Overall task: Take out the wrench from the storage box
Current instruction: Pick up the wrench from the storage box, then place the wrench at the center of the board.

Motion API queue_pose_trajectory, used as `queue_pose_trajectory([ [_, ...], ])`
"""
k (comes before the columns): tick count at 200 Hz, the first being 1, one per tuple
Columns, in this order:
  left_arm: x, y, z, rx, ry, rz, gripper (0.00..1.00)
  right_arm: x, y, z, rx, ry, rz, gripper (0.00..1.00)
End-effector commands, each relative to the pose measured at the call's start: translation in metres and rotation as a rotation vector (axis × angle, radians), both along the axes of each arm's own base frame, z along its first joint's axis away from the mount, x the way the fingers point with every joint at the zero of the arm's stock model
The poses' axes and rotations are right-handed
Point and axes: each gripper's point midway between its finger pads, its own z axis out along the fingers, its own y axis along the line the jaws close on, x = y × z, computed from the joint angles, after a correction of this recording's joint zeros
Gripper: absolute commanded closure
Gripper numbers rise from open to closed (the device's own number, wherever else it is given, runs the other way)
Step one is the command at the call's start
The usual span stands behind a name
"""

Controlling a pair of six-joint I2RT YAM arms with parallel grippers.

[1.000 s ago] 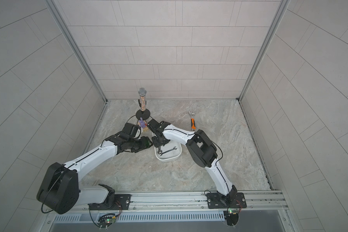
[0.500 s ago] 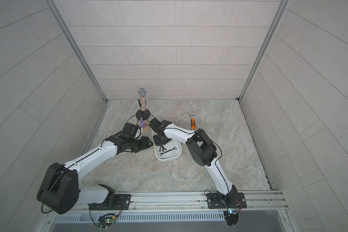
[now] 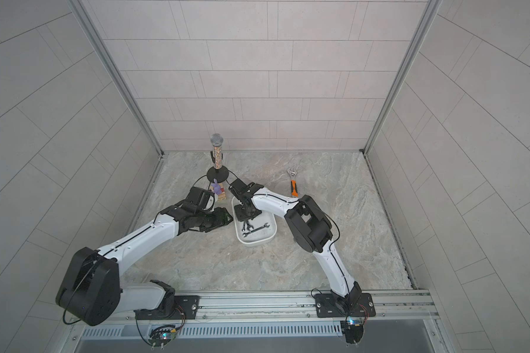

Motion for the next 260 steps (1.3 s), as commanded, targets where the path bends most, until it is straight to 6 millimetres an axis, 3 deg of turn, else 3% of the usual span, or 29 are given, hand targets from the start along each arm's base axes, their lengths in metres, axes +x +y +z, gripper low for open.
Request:
queue_pose_trajectory([
  [1,0.001,0.001,0.001,-0.006,-0.007,0.007,0.36,-0.003,-0.016,0.01,-0.028,-0.004,-0.028,0.92],
  [187,0.001,0.001,0.002,-0.01,-0.012,0.013,0.36,0.006,-0.023,0.048,0.007,-0.061,-0.052,0.96],
  [260,0.0,0.001,0.002,-0.011,-0.015,0.011,0.36,0.018,-0.037,0.092,0.01,-0.132,-0.065,0.98],
])
